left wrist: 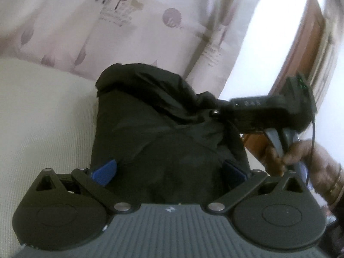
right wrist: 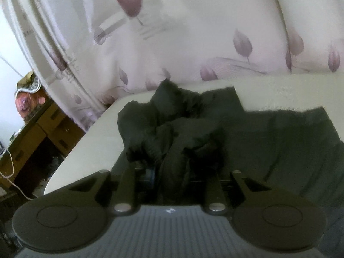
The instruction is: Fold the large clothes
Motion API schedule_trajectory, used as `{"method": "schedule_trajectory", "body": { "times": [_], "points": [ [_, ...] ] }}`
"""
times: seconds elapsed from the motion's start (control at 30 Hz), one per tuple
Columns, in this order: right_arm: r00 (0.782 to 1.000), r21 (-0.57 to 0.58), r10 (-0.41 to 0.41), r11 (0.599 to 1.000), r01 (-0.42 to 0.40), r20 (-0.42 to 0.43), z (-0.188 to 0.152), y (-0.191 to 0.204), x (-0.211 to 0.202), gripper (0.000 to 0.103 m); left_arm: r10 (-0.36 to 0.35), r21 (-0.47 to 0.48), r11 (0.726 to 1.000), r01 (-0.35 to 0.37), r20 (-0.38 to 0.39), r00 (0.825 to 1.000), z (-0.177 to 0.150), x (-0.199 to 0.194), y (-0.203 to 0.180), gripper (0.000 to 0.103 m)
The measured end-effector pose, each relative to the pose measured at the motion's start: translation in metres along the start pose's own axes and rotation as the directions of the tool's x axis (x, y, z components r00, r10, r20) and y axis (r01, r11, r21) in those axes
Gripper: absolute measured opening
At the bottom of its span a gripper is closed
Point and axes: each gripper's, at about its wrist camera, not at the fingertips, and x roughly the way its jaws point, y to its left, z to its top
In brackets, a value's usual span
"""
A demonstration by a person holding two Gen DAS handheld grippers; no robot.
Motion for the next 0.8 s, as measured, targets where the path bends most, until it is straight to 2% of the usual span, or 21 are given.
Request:
{"method": "schedule_trajectory", "body": {
  "times": [0.07, 0.1, 0.13, 0.2, 0.27, 0.3, 0.33, 0.43, 0.53, 0.63, 0.7, 0.8],
  "points": [
    [1.0, 0.031, 0.013, 0.999, -0.013, -0.016, -0.002, 0.0, 0.003, 0.043, 0.008, 0.008, 1.0, -0.008, 0.005, 1.0, 0.0, 0.004, -0.002, 0.103],
    [1.0, 0.033, 0.006, 0.999, -0.006, -0.016, -0.003, 0.003, 0.004, 0.06, 0.01, 0.011, 1.0, -0.01, 0.009, 1.0, -0.002, 0.004, -0.004, 0.103],
    [1.0, 0.021, 0.005, 1.0, -0.005, -0.021, -0.004, 0.008, 0.006, 0.068, 0.01, 0.012, 1.0, -0.01, 0.013, 1.0, -0.002, 0.006, -0.005, 0.103],
    [0.999, -0.023, -0.011, 1.0, 0.01, -0.035, -0.009, 0.02, 0.011, 0.068, 0.01, 0.021, 1.0, -0.011, 0.017, 1.0, -0.002, 0.008, -0.007, 0.103],
    [0.998, -0.092, -0.045, 0.995, 0.041, -0.045, -0.017, 0.032, 0.021, 0.059, 0.02, 0.047, 0.999, -0.021, 0.021, 1.0, -0.006, 0.006, -0.012, 0.103],
    [0.997, -0.155, -0.065, 0.986, 0.057, -0.048, -0.022, 0.039, 0.025, 0.044, 0.028, 0.058, 0.998, -0.029, 0.02, 0.999, -0.006, 0.007, -0.013, 0.103],
    [0.997, -0.198, -0.065, 0.979, 0.056, -0.038, -0.024, 0.043, 0.027, 0.035, 0.035, 0.06, 0.998, -0.037, 0.023, 0.999, -0.007, 0.006, -0.015, 0.103],
    [1.0, -0.172, -0.016, 0.985, 0.013, -0.013, -0.007, 0.038, 0.016, 0.02, 0.018, 0.01, 1.0, -0.019, 0.049, 0.999, 0.0, -0.009, -0.013, 0.103],
    [0.999, -0.212, 0.024, 0.977, -0.015, 0.037, 0.02, 0.049, -0.01, 0.017, 0.018, -0.033, 0.999, -0.015, 0.103, 0.995, 0.019, -0.03, -0.018, 0.103],
    [0.996, -0.231, 0.034, 0.973, -0.013, 0.085, 0.046, 0.052, -0.033, 0.016, 0.004, -0.002, 1.0, -0.003, 0.167, 0.986, 0.034, -0.048, -0.032, 0.103],
    [0.993, -0.234, 0.032, 0.972, -0.005, 0.111, 0.057, 0.047, -0.046, 0.016, 0.001, 0.024, 1.0, -0.004, 0.15, 0.989, 0.04, -0.047, -0.045, 0.103],
    [0.99, -0.232, 0.036, 0.973, -0.004, 0.133, 0.067, 0.027, -0.062, 0.016, -0.06, 0.025, 0.998, 0.058, 0.124, 0.99, 0.04, -0.036, -0.062, 0.103]
  ]
}}
